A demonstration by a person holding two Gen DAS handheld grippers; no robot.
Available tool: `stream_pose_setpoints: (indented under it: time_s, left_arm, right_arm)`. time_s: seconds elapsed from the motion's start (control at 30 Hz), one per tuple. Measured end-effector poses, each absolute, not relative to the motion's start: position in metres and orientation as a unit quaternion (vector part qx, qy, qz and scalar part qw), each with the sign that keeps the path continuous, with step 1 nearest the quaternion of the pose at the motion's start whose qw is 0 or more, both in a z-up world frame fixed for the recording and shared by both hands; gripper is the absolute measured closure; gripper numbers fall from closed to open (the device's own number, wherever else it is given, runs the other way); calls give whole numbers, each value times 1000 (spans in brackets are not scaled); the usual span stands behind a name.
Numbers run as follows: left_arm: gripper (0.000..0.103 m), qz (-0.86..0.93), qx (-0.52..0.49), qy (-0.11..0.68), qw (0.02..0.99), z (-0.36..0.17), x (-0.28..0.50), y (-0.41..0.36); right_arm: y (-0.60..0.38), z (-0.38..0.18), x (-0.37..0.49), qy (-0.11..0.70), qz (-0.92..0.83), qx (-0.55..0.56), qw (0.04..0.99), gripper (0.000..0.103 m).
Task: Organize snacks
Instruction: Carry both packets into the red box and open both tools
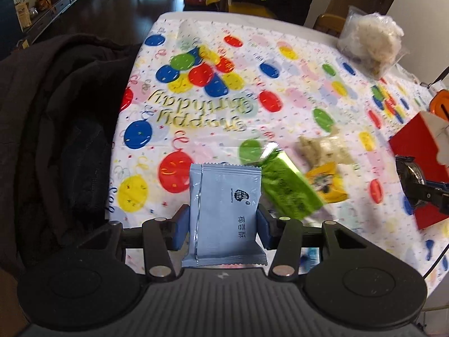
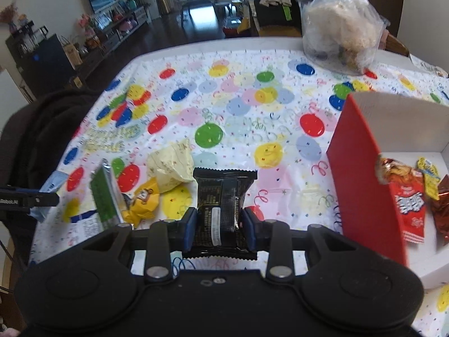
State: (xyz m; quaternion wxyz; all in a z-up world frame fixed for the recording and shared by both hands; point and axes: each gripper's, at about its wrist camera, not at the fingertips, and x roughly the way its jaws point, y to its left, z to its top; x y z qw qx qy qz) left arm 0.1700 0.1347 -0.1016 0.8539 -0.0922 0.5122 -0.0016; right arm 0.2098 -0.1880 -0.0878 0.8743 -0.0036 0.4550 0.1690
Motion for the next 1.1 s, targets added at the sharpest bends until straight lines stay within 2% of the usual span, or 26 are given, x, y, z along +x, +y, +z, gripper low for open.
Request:
stream_pose_setpoints:
  time_s: [0.57, 1.1]
  left_arm:
    - [55, -85, -77, 461, 880, -24, 155, 16]
    - [55, -138, -45, 462, 875, -10, 203, -135]
  right_arm:
    - [-274, -34, 189, 410, 165, 25, 897, 69]
    - [-405, -41, 223, 412, 129, 37, 902, 69]
